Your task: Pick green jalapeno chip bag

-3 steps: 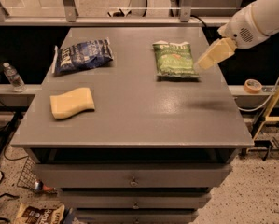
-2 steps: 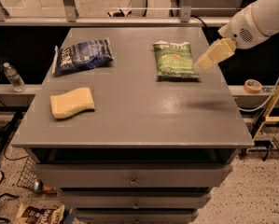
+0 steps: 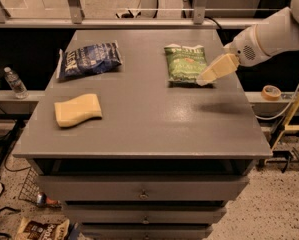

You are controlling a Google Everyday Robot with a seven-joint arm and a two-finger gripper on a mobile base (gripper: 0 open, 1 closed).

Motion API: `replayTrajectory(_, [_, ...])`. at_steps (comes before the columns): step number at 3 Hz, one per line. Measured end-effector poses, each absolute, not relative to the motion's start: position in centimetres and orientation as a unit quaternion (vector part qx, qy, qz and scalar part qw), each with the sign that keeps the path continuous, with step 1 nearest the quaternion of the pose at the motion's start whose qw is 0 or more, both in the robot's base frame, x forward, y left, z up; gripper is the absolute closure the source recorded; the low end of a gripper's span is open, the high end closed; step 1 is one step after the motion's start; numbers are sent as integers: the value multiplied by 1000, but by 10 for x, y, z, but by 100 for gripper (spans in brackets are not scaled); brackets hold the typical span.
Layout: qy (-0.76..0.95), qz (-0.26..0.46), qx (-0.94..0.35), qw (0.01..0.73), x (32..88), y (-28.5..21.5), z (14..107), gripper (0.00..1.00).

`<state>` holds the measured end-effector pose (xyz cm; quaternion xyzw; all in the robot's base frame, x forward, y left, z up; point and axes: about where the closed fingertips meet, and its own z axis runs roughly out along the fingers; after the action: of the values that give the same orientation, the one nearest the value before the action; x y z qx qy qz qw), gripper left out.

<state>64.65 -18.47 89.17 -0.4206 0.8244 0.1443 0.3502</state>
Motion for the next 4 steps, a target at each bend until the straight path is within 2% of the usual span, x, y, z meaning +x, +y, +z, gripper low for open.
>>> replayTrajectory(3, [829,158,-414,342,681,-149,844,0])
replayTrajectory(4, [831,159,-410,341,687,-143,834,17])
